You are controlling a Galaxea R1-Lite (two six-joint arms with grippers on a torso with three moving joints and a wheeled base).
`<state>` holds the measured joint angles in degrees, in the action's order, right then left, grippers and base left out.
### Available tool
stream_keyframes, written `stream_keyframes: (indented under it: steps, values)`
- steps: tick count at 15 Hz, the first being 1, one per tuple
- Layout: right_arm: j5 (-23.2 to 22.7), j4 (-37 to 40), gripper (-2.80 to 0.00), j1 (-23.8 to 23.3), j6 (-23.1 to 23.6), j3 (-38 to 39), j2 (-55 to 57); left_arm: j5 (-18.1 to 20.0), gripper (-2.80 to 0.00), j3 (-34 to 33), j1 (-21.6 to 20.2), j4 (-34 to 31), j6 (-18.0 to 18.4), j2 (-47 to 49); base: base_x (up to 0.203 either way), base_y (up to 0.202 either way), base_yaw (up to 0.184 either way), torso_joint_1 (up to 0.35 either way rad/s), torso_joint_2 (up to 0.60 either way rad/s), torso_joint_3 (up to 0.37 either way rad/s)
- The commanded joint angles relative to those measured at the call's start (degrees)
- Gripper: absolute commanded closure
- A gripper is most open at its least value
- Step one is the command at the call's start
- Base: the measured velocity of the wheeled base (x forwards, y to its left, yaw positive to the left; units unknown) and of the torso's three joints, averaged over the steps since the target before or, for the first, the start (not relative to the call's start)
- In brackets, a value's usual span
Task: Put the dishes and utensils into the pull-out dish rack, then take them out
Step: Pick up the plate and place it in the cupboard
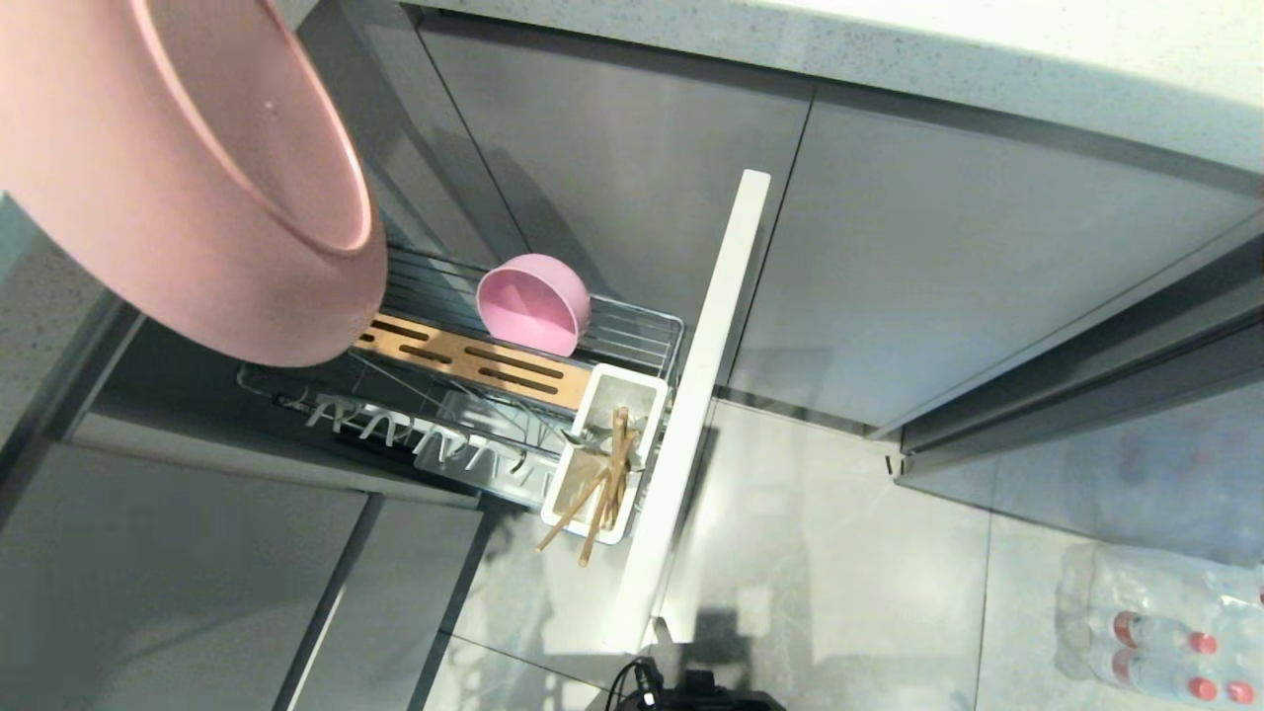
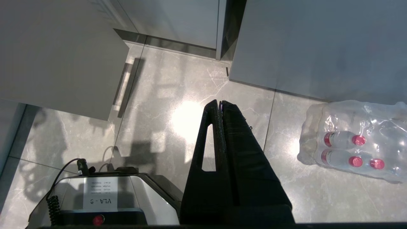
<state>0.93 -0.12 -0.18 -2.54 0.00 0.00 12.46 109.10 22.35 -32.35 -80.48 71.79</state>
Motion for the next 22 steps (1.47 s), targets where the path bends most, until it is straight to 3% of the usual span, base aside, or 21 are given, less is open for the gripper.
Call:
stream_keyframes:
  steps: [1,3,9,11,16,22]
  values:
    - [-0.01,-0.02,0.00,0.01,-0.01,0.00,0.04,-0.03,0.00,-0.50,0.23,-0.25,-1.31,1.46,0.000,0.000,0.000,0.000,0.00,0.000]
    - [0.01,-0.01,0.00,0.01,-0.02,0.00,0.01,-2.17,0.00,-1.88,2.07,-0.28,-2.26,2.41,0.000,0.000,0.000,0.000,0.00,0.000]
    - [-0.05,-0.05,0.00,0.01,-0.01,0.00,0.00,-28.74,0.00,-5.23,13.64,0.09,-2.48,9.00,0.000,0.000,0.000,0.000,0.00,0.000]
    - [-0.04,-0.05,0.00,0.01,-0.03,0.00,0.08,-33.34,0.00,-6.38,14.20,0.00,-3.36,11.04,0.000,0.000,0.000,0.000,0.00,0.000]
    - [0.04,0.03,0.00,0.01,-0.01,0.00,0.00,-38.40,0.00,-8.39,14.13,1.60,-5.67,11.70,0.000,0.000,0.000,0.000,0.00,0.000]
    - [-0.03,-0.03,0.00,0.01,-0.02,0.00,0.08,-44.75,0.00,-17.92,13.95,12.92,-6.88,10.95,0.000,0.000,0.000,0.000,0.00,0.000]
